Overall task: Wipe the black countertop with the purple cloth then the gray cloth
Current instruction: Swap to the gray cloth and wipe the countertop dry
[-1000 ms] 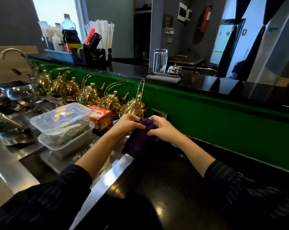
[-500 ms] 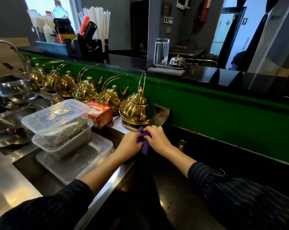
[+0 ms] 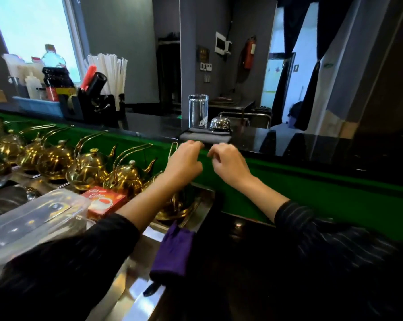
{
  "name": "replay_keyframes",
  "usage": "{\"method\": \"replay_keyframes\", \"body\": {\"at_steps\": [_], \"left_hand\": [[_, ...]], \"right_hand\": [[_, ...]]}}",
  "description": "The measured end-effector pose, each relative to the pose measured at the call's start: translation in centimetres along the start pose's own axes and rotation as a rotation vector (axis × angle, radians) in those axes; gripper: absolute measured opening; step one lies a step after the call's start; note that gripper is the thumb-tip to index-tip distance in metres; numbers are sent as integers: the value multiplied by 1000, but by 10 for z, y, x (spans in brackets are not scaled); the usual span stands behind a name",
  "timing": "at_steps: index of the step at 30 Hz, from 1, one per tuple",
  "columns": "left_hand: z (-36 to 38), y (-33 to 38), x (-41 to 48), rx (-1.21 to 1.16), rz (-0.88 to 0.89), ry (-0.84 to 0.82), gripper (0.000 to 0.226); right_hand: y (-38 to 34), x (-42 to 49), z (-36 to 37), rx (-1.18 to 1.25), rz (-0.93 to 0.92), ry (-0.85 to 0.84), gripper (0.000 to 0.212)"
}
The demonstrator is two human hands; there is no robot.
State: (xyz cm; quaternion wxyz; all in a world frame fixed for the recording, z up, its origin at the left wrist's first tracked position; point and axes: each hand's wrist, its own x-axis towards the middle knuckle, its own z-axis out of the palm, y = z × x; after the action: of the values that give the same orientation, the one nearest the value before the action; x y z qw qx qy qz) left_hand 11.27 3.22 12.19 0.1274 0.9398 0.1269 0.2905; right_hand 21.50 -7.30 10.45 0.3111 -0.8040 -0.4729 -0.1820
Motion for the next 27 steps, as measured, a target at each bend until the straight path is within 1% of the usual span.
{"method": "replay_keyframes", "body": {"at_steps": [2, 3, 5, 7, 9, 10, 12, 14, 17, 19, 22, 27], "left_hand": [[3, -4, 40, 87, 45, -28, 60], [7, -9, 58, 139, 53, -63, 64], [17, -20, 88, 230, 73, -156, 72], [27, -30, 106, 274, 54, -257, 77], [34, -38, 112, 304, 31, -344, 77], [37, -41, 113, 317, 26, -351, 75], [39, -44, 110, 296, 30, -267, 65], [37, -43, 105, 259, 56, -159, 52], [33, -35, 92, 227, 125, -71, 35], [26, -25, 84, 195, 140, -54, 29], [14, -3, 78, 138, 156, -42, 26], [4, 48, 77, -28, 193, -44, 21]], "right_hand": [[9, 27, -13, -155, 0, 24, 35], [13, 37, -16, -237, -3, -13, 45], [22, 55, -15, -367, 2, -161, 66], [30, 68, -10, -428, 40, -338, 75], [37, 74, -2, -419, 89, -457, 71], [39, 74, 1, -393, 105, -458, 66], [42, 70, 4, -354, 96, -349, 54], [44, 64, 2, -380, 47, -240, 44], [44, 55, -11, -382, 16, -183, 27], [42, 50, -28, -312, 41, -156, 19], [41, 42, -64, -193, 87, -129, 17], [60, 25, -134, -96, 151, -80, 11]]}}
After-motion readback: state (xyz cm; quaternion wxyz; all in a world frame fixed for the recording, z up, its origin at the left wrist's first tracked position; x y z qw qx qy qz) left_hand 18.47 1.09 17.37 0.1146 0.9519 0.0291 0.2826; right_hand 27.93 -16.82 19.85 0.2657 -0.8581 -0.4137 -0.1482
